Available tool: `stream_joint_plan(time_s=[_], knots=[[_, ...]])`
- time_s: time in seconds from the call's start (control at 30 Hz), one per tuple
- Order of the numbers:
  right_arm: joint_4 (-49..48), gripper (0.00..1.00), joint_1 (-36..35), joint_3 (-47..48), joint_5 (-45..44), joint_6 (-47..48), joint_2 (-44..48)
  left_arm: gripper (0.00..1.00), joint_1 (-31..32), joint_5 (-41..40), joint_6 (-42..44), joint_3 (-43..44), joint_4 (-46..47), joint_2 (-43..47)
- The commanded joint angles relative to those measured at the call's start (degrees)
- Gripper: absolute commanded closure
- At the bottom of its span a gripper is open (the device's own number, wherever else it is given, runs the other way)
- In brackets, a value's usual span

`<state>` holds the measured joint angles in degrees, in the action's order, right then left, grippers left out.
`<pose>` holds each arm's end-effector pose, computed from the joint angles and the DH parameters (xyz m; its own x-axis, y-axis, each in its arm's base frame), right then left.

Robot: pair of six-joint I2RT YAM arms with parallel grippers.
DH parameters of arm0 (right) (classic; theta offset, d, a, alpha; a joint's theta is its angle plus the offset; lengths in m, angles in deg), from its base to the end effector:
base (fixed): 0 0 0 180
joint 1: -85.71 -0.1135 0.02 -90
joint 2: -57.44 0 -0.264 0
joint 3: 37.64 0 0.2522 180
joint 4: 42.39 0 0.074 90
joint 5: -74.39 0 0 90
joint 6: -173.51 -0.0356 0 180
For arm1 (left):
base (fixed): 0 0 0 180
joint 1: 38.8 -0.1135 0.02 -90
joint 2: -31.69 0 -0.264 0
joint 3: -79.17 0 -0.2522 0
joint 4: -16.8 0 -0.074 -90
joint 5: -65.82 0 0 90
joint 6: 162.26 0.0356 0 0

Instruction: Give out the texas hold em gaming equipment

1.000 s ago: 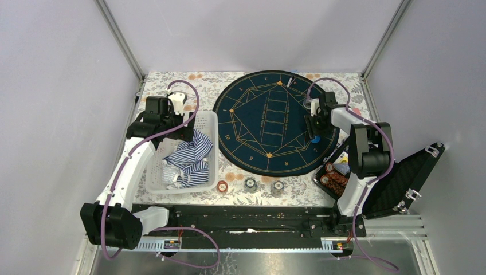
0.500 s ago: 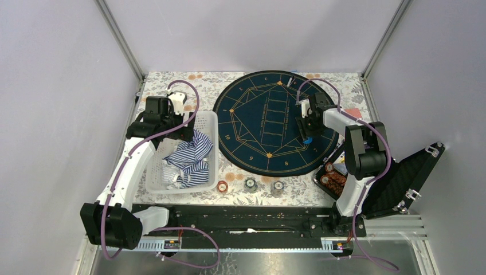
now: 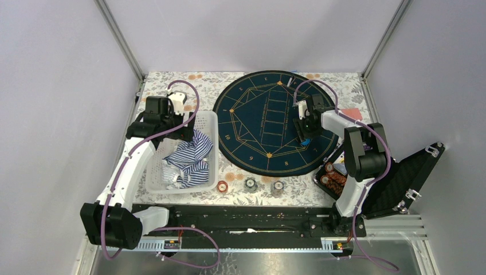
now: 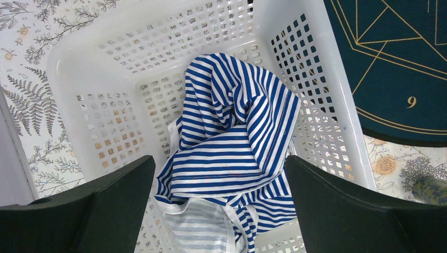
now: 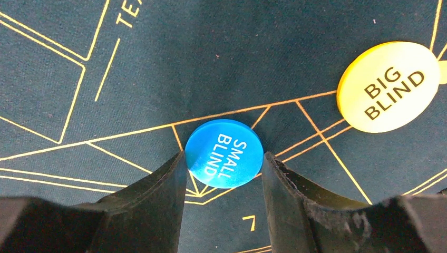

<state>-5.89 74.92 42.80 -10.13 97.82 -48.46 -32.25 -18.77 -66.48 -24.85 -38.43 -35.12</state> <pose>0.3643 0.0729 0.1624 -0.7832 -0.3997 -0.4763 -0.4376 0.8985 -0.0345 0.2390 -0.0308 0.3176 -0.6937 0.1806 -0.6972 0.2497 0.9683 0.0023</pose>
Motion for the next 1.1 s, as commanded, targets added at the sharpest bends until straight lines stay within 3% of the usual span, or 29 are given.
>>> stream_joint_plan(time_s=[0.0, 0.33, 0.5, 0.67, 1.07], knots=[[1.51, 0.45, -1.30, -2.01, 1.12, -0.37, 1.70, 0.01, -0.31, 0.85, 0.17, 0.36, 1.92, 0.52], [2.07, 0.13, -0.60, 1.61, 0.14, -0.86, 3.49, 0.01, -0.31, 0.74, 0.44, 0.03, 1.92, 0.92], [4.25, 0.12, 5.08, 11.02, 3.33, -3.10, 2.52, 0.01, -0.31, 0.96, 0.50, 0.16, 1.92, 0.57], [3.70, 0.14, 8.10, 16.44, -1.09, -4.19, -1.08, 0.01, -0.32, 1.16, 0.50, 0.35, 1.97, 0.19], [2.29, 0.14, 8.38, 17.08, -2.24, -5.78, -7.91, 0.01, -0.36, 0.95, 0.53, 0.16, 1.93, -0.06]])
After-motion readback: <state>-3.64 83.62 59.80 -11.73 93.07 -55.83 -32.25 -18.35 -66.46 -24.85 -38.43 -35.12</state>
